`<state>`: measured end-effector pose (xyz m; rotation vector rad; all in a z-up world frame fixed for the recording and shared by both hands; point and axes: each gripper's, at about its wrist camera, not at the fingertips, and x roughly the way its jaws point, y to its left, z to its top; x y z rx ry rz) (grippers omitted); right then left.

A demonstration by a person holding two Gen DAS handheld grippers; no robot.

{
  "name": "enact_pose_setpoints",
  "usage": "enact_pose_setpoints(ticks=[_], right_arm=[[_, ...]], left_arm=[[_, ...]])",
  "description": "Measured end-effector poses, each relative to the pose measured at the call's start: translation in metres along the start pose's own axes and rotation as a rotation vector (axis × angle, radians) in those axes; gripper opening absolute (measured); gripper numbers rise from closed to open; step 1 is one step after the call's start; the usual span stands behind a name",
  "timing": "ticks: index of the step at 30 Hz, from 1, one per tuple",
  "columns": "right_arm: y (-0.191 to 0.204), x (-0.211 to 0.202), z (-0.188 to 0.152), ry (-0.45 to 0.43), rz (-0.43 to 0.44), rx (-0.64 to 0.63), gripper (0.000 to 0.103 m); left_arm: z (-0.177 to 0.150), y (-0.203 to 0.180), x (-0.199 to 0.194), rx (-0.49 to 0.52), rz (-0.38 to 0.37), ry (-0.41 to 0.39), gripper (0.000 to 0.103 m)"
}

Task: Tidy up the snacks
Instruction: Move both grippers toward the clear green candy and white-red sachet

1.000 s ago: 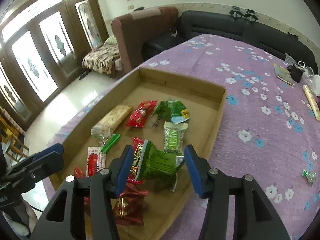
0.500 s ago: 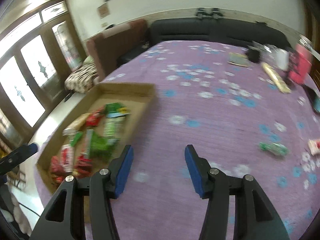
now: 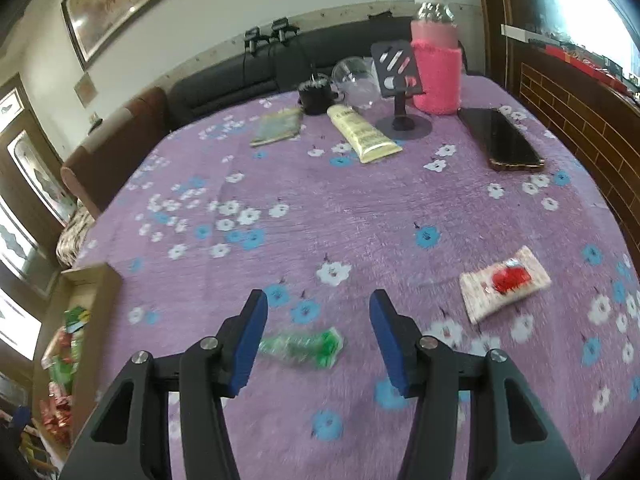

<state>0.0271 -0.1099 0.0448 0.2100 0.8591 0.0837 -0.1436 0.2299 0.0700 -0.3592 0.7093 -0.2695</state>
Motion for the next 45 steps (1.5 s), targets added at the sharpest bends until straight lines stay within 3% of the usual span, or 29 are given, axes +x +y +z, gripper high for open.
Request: enact_pose_setpoints(ticks=[7,13,15,17,19,23,28,33,42,44,45], right_arm=[[0.003,0.041,-0.008,0.107,0.058,0.011,0.048],[0.022,0.013,-0.031,0.253,0.426,-0.031,0.048],[0.018,-0.01,-0.031,0.22,0.461,-0.059,0.048],[-0.006,-0.033,-0.024,0.126,0.39,-0.024,0.049],[-0.044,-0.048,-0.015,0.042,0.219,0.06,0.049],[-0.112,-0.05,-0.015,0.033,0.093,0.265,0.05],[-0.148,-0.038,-0.021,0.022,0.008,0.4,0.053],[-0.148,-0.015,-0.011,0.011,-0.032,0.43,0.053],[-0.118,0.024,0.02,0.027,-0.207,0.298,0.061],[-0.112,0.029,0.023,0.035,-0.261,0.233,0.049],[-0.113,0.029,0.022,0.028,-0.285,0.223,0.025]], left_arm=[[-0.001,-0.004,0.003,0.008,0.011,0.015,0.075],[-0.005,-0.007,0.016,0.006,-0.014,0.049,0.075],[-0.006,-0.01,0.018,0.014,-0.028,0.062,0.075],[-0.008,-0.015,0.02,0.031,-0.04,0.068,0.075],[-0.009,-0.019,0.021,0.042,-0.049,0.073,0.075],[-0.013,-0.027,0.028,0.055,-0.064,0.093,0.075],[-0.018,-0.04,0.039,0.07,-0.072,0.129,0.075],[-0.019,-0.05,0.044,0.091,-0.054,0.147,0.075],[-0.02,-0.066,0.06,0.112,-0.034,0.179,0.075],[-0.02,-0.072,0.065,0.122,-0.034,0.188,0.075],[-0.019,-0.075,0.068,0.13,-0.035,0.191,0.075]])
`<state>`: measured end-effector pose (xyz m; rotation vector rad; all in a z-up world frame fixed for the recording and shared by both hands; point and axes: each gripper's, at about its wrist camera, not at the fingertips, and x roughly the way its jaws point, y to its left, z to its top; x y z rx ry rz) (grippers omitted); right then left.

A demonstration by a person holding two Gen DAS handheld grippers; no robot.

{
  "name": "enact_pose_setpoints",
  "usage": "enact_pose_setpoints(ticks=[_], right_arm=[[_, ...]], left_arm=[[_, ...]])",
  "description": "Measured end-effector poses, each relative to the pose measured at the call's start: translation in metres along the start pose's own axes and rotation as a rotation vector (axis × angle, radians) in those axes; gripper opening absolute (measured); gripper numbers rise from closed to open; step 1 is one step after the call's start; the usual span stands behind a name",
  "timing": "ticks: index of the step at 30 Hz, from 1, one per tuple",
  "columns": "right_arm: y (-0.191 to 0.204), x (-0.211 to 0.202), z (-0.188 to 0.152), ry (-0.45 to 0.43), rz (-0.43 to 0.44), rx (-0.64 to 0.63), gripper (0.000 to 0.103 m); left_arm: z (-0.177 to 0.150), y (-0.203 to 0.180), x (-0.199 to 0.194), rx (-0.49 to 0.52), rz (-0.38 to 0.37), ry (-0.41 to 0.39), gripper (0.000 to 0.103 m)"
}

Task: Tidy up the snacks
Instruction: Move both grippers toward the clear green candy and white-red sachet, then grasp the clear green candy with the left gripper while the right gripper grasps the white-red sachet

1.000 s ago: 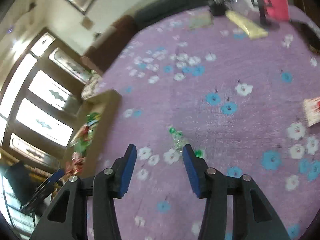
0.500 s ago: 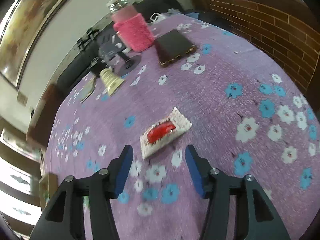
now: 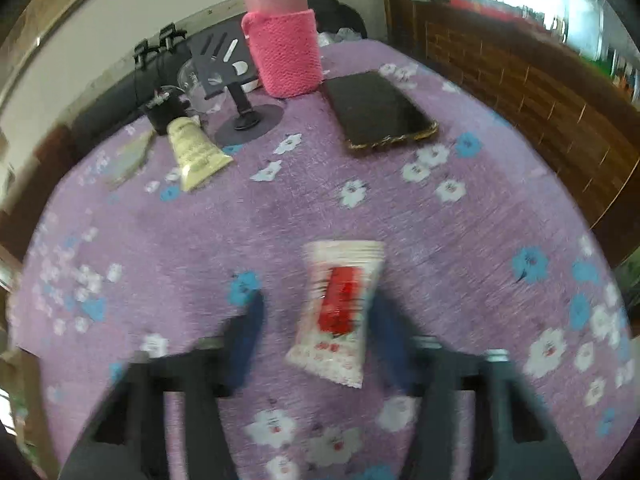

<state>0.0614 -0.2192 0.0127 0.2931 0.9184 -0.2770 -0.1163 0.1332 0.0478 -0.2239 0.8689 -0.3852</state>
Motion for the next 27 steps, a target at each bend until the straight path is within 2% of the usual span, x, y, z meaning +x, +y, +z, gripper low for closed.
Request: enact_pose_setpoints(ticks=[6,12,21,23,27], right_arm=[[-0.011,-0.019,-0.021,-0.026,0.105,0.024,0.024],[0.001,-0.048,-0.055,-0.053,0.265,-0.018,0.024],[-0.007,-0.05,-0.054,-0.042,0.333,0.005,0.024],[-0.009,-0.05,-0.053,-0.038,0.344,0.017,0.024],[-0.01,-0.05,-0.053,-0.032,0.363,0.022,0.024]], left_arm=[[0.018,-0.018,0.022,0.022,-0.035,0.025,0.075],[0.041,-0.038,0.07,0.0,-0.06,0.074,0.081],[0.069,-0.066,0.133,0.065,-0.015,0.122,0.08],[0.069,-0.071,0.14,0.085,-0.001,0.116,0.078],[0.074,-0.082,0.154,0.134,0.025,0.122,0.067]])
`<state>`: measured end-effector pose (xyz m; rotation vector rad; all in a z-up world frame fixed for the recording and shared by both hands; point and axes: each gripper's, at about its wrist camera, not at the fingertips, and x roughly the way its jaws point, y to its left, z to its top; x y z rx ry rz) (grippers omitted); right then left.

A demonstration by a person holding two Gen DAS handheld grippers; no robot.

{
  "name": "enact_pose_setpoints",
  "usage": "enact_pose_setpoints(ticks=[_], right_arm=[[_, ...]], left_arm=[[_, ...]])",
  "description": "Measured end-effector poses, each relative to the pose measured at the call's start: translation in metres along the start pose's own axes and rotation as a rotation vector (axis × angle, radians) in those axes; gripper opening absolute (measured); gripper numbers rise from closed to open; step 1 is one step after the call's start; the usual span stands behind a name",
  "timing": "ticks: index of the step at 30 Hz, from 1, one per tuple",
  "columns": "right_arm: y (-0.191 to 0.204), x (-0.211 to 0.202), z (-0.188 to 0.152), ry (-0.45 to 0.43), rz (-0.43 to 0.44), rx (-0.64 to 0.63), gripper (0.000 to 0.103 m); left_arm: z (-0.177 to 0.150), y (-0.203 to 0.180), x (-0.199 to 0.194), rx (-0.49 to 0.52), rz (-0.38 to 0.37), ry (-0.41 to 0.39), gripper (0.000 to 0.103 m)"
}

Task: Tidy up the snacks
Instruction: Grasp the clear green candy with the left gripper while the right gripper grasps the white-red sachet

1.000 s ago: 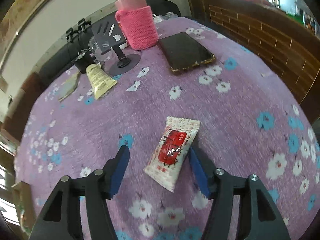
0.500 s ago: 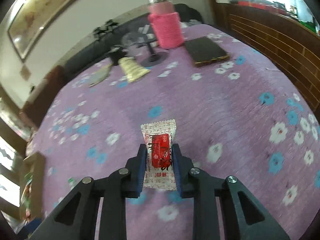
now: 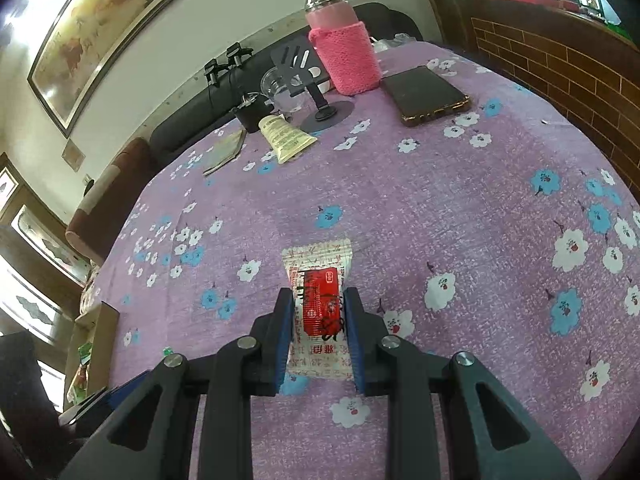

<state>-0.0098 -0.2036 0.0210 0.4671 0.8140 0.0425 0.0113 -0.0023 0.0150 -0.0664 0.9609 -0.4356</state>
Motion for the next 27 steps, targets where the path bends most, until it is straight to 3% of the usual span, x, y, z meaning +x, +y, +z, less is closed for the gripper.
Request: enact_pose_setpoints(ticks=[4,7,9,14,23,24,27], right_arm=[[0.002,-0.002,0.0,-0.004,0.01,-0.007,0.024],[0.002,-0.003,0.001,-0.007,0.012,-0.007,0.024],[0.002,-0.002,0.001,-0.005,0.013,-0.004,0.024],[0.005,-0.001,-0.001,-0.001,0.018,-0.021,0.024],[0.007,-0.002,-0.002,-0.01,0.012,-0.024,0.024],[0.007,-0.002,-0.002,-0.011,0.011,-0.023,0.024],[0.006,-0.003,-0.002,-0.014,0.011,-0.02,0.024]], left_arm=[[0.01,-0.016,0.021,0.095,0.054,0.044,0.04],[0.012,-0.024,0.027,0.145,0.087,0.054,0.03],[0.011,-0.026,0.026,0.144,0.063,0.061,0.022],[0.006,-0.025,0.013,0.134,0.033,0.039,0.018],[0.0,-0.025,-0.004,0.119,0.004,0.006,0.018],[0.001,-0.024,-0.003,0.112,-0.005,0.002,0.025],[0.008,-0.023,0.003,0.103,0.004,-0.003,0.063]])
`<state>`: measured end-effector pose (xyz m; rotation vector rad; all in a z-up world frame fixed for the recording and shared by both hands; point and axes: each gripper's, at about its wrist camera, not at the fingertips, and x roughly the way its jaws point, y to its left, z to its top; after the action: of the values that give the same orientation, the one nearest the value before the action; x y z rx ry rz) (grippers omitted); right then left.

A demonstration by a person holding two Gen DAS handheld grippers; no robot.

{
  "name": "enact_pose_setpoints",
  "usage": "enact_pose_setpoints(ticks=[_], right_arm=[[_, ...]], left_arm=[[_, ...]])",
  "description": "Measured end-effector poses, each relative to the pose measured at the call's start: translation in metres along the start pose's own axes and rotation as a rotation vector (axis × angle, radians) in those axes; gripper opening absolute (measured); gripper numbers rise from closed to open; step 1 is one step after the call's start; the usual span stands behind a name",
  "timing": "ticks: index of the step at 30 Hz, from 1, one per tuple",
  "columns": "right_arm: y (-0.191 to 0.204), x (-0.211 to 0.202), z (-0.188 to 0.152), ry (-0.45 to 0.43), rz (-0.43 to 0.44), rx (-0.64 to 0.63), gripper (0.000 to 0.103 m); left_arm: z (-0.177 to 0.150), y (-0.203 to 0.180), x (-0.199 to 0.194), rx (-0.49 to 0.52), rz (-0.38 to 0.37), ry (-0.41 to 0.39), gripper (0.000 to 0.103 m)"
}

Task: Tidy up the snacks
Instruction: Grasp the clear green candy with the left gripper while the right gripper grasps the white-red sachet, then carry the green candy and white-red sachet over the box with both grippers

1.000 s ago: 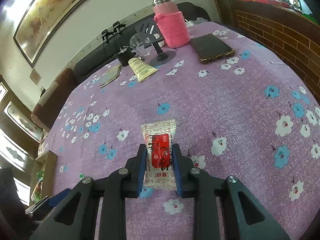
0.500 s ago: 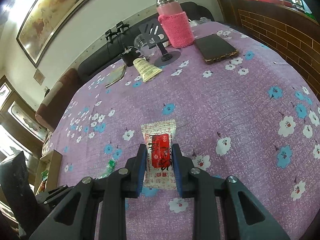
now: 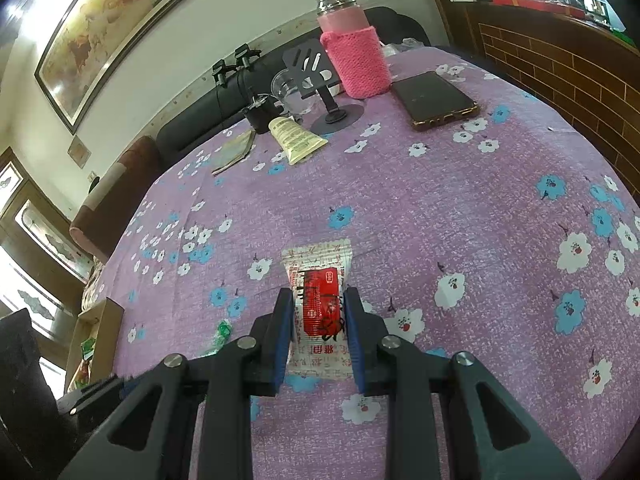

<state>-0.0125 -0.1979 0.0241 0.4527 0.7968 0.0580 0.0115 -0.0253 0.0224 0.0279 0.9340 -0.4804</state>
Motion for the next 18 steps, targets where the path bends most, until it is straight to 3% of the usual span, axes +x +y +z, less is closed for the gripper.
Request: enact_pose_setpoints(ticks=[6,8,9,18], right_arm=[[0.001,0.0,0.0,0.003,0.007,-0.006,0.024],[0.001,0.001,0.0,0.004,0.008,-0.006,0.024],[0.001,0.001,0.0,0.003,0.008,-0.008,0.024],[0.005,0.001,-0.001,-0.014,0.03,-0.031,0.024]], left_arm=[[0.008,-0.002,0.027,0.021,0.021,0.036,0.063],[0.005,-0.006,0.027,0.063,0.054,0.029,0.04],[0.004,-0.007,0.026,0.074,0.06,0.029,0.024],[-0.004,0.015,-0.02,-0.012,-0.009,-0.05,0.022]])
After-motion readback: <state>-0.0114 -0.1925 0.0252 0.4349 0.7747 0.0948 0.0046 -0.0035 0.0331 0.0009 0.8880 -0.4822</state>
